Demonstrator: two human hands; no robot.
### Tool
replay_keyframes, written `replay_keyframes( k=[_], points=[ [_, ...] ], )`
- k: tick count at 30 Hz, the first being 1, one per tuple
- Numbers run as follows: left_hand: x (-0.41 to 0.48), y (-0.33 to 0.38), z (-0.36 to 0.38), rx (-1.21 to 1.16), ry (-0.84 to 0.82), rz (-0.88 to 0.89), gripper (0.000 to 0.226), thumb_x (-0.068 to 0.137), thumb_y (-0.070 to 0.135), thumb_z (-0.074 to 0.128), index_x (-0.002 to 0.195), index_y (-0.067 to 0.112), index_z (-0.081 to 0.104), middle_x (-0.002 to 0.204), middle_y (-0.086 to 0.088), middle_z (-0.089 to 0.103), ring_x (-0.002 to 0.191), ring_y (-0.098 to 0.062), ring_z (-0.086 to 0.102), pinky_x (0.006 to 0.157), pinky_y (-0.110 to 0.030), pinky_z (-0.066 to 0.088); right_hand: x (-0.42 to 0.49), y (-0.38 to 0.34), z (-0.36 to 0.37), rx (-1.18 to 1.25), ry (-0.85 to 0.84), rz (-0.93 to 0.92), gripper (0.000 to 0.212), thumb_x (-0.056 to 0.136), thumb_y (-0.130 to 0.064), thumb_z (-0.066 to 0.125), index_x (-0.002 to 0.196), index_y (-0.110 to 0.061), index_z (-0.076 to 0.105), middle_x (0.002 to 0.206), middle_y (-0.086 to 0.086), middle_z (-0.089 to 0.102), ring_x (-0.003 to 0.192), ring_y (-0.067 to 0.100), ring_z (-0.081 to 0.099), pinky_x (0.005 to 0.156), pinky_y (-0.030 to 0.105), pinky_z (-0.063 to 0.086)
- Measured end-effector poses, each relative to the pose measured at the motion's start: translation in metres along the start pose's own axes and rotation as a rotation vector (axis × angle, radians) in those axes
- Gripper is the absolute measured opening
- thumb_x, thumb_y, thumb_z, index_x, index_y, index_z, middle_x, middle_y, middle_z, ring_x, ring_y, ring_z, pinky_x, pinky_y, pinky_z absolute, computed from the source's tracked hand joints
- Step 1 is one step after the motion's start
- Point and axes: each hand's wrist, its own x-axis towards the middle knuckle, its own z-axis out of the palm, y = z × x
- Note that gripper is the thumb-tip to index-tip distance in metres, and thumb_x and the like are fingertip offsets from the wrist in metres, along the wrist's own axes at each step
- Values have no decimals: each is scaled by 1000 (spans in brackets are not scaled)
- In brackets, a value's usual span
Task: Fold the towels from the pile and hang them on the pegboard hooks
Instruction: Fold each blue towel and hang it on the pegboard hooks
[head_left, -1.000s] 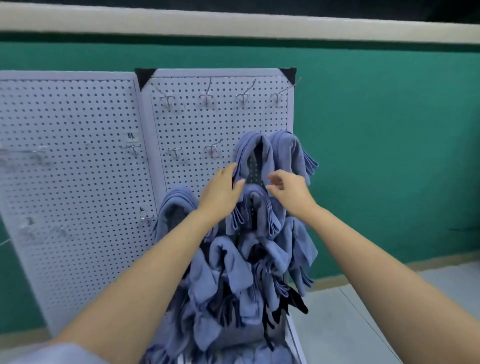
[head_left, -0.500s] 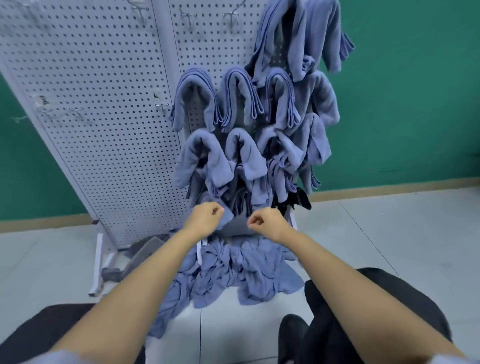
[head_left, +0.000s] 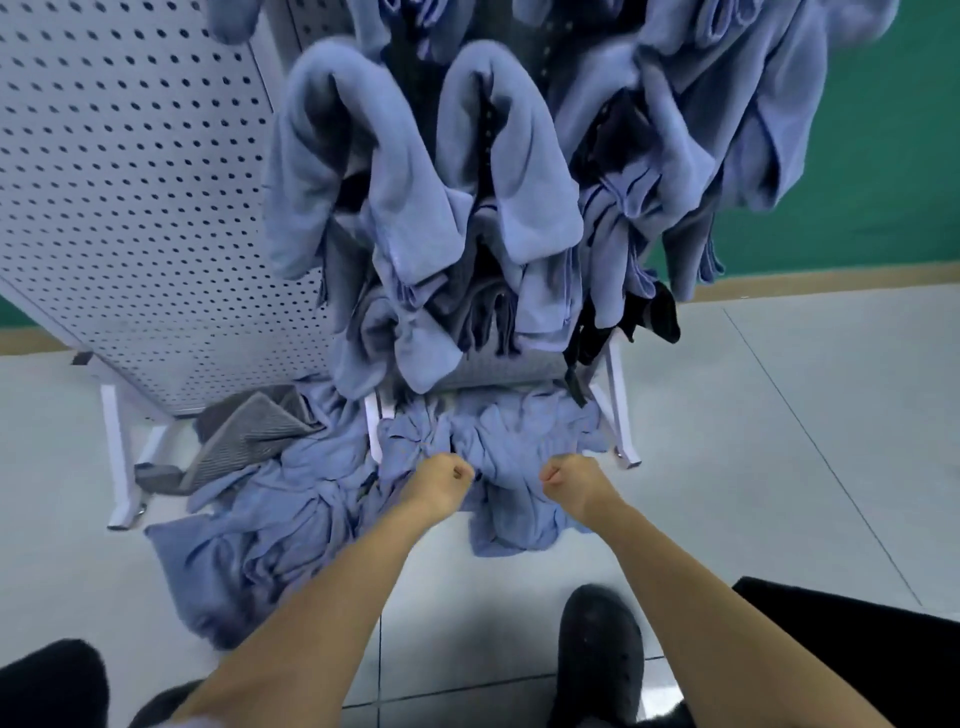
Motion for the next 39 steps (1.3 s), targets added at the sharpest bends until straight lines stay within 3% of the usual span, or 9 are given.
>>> replay_keyframes(
  k=[4,6,10,16,19,23,28,35,39],
  points=[
    [42,-8,27,-37,15,-87,36,91,8,50,56,13,49,66,-17,57,71,-26,50,63,-36,40,32,3,20,33,-62,-16,14,90,-13,57,94,-7,68,105,13,67,102,28,61,80,27,45],
    [59,-9,35,-52,24,-146,31,93,13,52,63,11,51,89,-25,65,81,-30,57,68,-35,41,48,1,33,57,-48,-35,14,89,-15,61,76,-11,58,97,16,67,97,29,62,76,31,43],
    [89,-16,49,-226,57,-283,24,93,15,54,93,-8,58,93,-30,61,87,-39,60,68,-38,42,66,-6,49,104,-34,-12,14,90,-22,59,93,-10,54,85,7,59,83,21,54,57,30,37],
    [93,-10,61,-812,-107,-473,21,97,12,51,77,14,55,77,-9,58,65,-19,52,59,-24,43,85,-7,65,108,-64,-11,38,91,-14,54,63,-20,31,61,-4,36,70,17,43,59,22,29],
    [91,-7,55,-821,-30,-418,24,94,8,55,71,14,53,80,-13,56,66,-21,48,59,-26,41,81,-9,61,184,-114,-16,32,91,-12,55,63,-18,40,59,-3,43,58,11,40,52,16,33],
    [69,8,29,-868,-11,-304,24,93,8,55,70,12,51,68,-8,50,62,-17,45,57,-24,40,64,-14,43,335,-70,-35,14,90,-2,53,92,-9,64,71,-7,53,75,11,48,57,3,35],
    [19,34,-21,-1004,-3,-189,25,89,6,52,66,14,49,64,-5,48,60,-16,45,61,-26,38,19,-36,1,349,-80,-203,28,87,2,54,68,-17,50,65,-1,48,59,8,42,53,8,35],
    [-62,84,-109,-983,101,-28,17,90,11,56,75,14,61,77,-9,56,74,-20,52,64,-29,42,-64,-90,-79,496,26,-442,22,91,-2,55,75,-18,53,65,-2,48,56,7,41,58,18,36],
    [-106,109,-168,-1184,73,175,19,90,24,64,92,6,68,87,-10,66,87,-19,62,87,-33,50,-117,-133,-121,497,26,-655,9,92,-3,58,100,-3,63,86,-1,60,69,1,53,67,12,46]
  ],
)
